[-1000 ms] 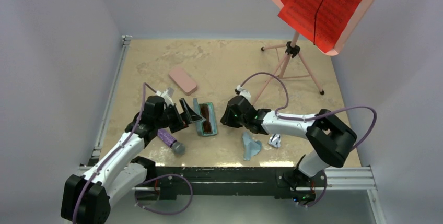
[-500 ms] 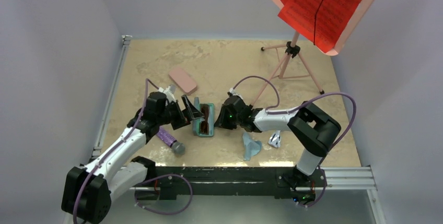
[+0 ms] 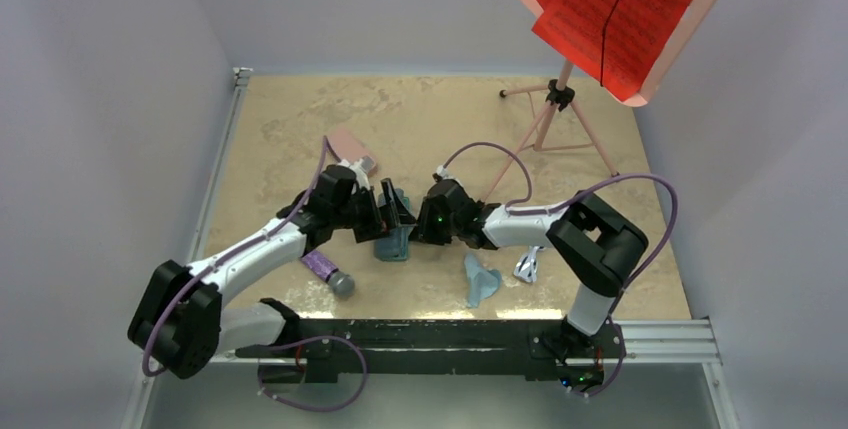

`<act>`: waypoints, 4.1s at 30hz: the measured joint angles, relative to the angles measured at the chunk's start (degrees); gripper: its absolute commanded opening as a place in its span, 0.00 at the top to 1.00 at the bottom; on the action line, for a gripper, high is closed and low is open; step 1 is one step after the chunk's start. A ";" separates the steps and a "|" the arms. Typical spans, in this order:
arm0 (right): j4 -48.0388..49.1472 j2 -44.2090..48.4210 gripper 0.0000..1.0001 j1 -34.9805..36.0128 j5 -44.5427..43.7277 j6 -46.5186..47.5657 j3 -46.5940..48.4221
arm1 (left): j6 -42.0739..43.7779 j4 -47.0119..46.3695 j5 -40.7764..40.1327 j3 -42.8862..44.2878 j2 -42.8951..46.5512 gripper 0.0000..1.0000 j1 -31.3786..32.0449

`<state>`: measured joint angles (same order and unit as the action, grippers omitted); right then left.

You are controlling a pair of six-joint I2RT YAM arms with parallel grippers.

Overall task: Organize the sunglasses
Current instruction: Close the case with sunglasses at the center of the board, then pick up the sunglasses case from the corner of the board.

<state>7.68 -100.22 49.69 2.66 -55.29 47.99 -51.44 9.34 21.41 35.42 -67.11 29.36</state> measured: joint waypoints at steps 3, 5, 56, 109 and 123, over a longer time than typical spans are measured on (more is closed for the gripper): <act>0.83 -0.59 0.77 0.04 0.48 0.00 0.20 | -0.57 -2.36 -0.35 0.39 -4.83 0.00 1.86; 1.09 -0.94 0.76 -0.33 1.29 0.07 0.35 | -1.57 -2.73 -0.09 0.42 -7.41 0.00 2.08; -38.12 19.89 0.07 11.43 -21.40 1.25 15.63 | -6.36 41.42 -34.75 1.79 35.30 0.00 3.28; -30.86 6.03 0.05 15.13 -20.96 -2.12 19.47 | 1.09 44.50 -33.22 71.28 -62.77 0.06 -14.95; -30.34 7.34 0.05 15.13 -20.96 -2.16 17.75 | 2.45 45.72 -33.16 69.51 -59.52 0.97 -14.88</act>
<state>-22.65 -92.88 64.82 -18.31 -57.45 65.73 -48.99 55.07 -11.75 104.92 -126.63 14.48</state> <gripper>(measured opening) 0.952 0.733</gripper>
